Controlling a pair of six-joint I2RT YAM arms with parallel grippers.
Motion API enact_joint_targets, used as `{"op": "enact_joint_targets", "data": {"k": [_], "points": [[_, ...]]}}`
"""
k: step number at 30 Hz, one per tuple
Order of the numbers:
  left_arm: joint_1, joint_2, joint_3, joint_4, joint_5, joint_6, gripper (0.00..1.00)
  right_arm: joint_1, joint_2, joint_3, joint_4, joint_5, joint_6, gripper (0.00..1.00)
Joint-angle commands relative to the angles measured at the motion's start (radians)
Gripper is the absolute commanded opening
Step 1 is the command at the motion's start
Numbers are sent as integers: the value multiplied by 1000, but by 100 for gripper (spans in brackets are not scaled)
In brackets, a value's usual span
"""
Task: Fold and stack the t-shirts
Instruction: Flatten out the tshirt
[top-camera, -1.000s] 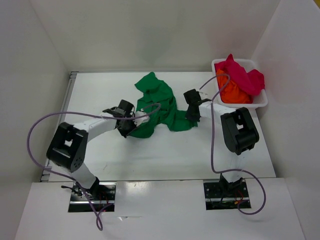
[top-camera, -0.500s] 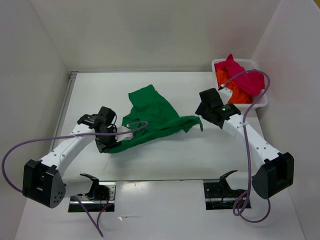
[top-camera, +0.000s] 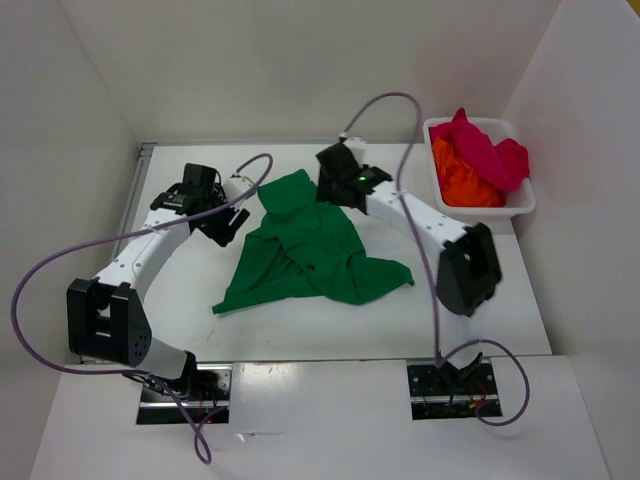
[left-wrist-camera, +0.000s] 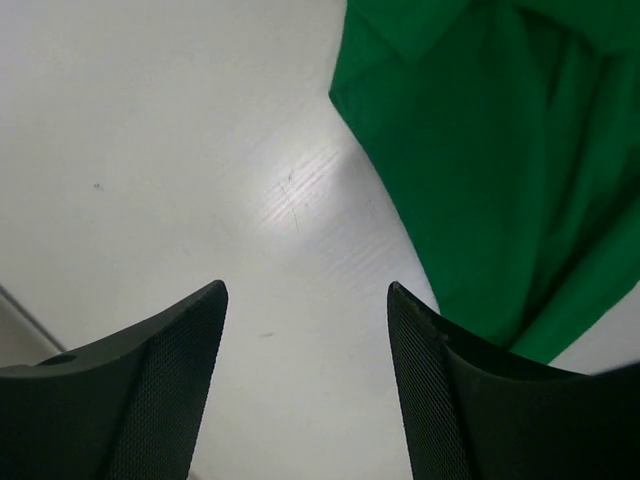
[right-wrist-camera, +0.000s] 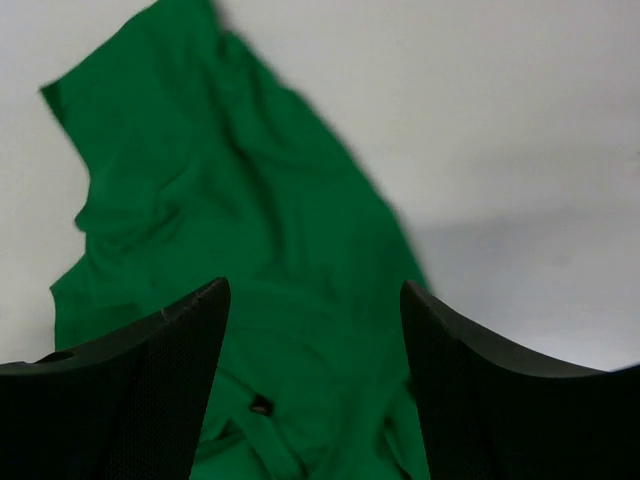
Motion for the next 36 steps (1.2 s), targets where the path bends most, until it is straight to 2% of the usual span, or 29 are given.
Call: {"op": "enact_joint_targets", "data": {"k": [1, 4, 10, 17, 21, 25, 30, 36], "points": [[38, 11, 39, 81, 93, -189, 73, 93, 268, 189, 67, -94, -130, 74], [101, 1, 29, 72, 112, -227, 73, 144, 373, 302, 55, -136, -158, 74], [225, -31, -47, 72, 100, -272, 73, 215, 454, 326, 85, -161, -254, 74], [246, -40, -78, 81, 122, -290, 73, 261, 542, 378, 41, -108, -277, 71], [246, -49, -78, 81, 122, -281, 73, 261, 551, 378, 32, -39, -267, 65], [246, -49, -78, 81, 122, -272, 75, 261, 562, 396, 21, -38, -267, 61], [246, -49, -58, 81, 142, -272, 75, 261, 572, 396, 21, -86, -267, 61], [246, -49, -58, 81, 142, -263, 75, 273, 562, 387, 12, -55, -267, 60]]}}
